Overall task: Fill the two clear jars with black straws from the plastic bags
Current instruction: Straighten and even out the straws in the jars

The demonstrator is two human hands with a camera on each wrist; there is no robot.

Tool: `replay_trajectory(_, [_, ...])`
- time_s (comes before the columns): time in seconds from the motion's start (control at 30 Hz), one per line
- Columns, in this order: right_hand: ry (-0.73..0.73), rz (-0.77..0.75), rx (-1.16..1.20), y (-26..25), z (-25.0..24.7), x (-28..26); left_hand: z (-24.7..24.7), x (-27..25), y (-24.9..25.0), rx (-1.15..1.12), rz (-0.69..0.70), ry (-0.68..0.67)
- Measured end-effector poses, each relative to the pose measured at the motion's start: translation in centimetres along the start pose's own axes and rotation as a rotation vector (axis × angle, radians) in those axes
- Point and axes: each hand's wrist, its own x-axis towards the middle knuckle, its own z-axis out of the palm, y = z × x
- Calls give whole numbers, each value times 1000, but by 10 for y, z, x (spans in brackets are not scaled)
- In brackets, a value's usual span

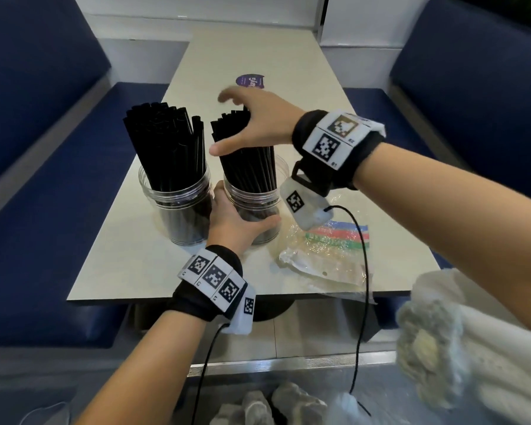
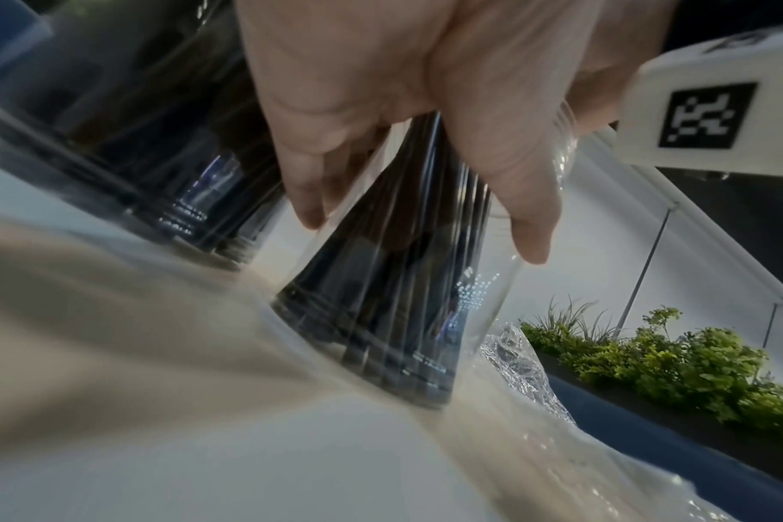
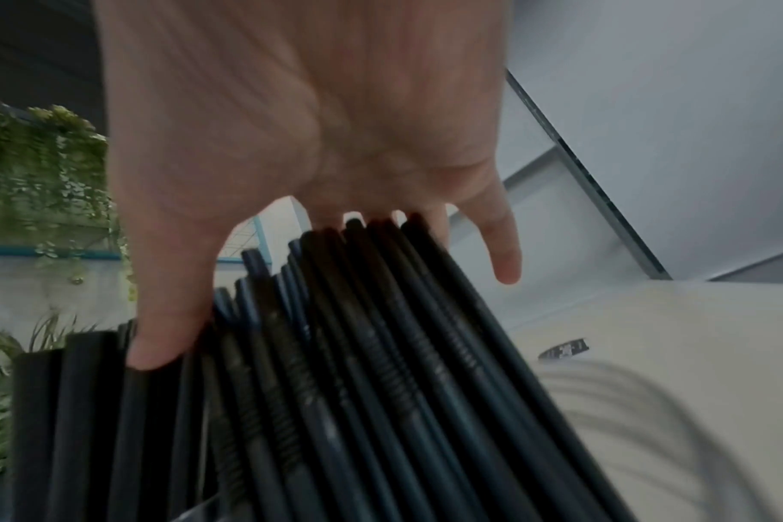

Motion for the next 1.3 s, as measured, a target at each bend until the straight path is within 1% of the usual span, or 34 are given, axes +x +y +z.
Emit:
replay_trajectory(0.1, [32,13,-21,-5,8,6,1,-1,1,-34,-18,-16])
replay_trajectory(0.2, [75,24,9,-8,14,8,1,-1,1,-11,-16,-14])
replay_trajectory(0.27, [107,37,64,-11,18,7,1,-2,1,-14,-25,-33])
replay_trajectory(0.37, [166,45,167,-16,22,3,2,-3,1,-87,-52,-54])
replay_trajectory(0.43, [251,52,229,-18,22,-2,3,-2,-2,-84,-47,-54])
replay_trajectory(0.53, [434,98,381,-14,21,-11,0,-6,1,-42,-9,-55])
replay_trajectory(0.6, [506,112,466,-5,19,-19,-1,-6,0,0,13,-48])
replay_trajectory(0.7, [519,88,352,9,17,-31,0,-1,-6,35,44,-40])
replay_trajectory(0.8, [509,-9,134,14,16,-38,1,1,-8,35,52,-36])
replay_trajectory(0.97, [357,-109,-158,7,15,-39,1,2,-7,45,63,-29])
replay_trajectory(1.07, [297,-66,-302,9,17,-37,1,2,-7,57,57,-32])
replay_trajectory(1.17, [333,-11,-351,12,20,-34,0,1,-7,75,63,-32])
replay_trajectory(1.3, [401,22,-431,12,24,-32,-1,1,-7,74,68,-31])
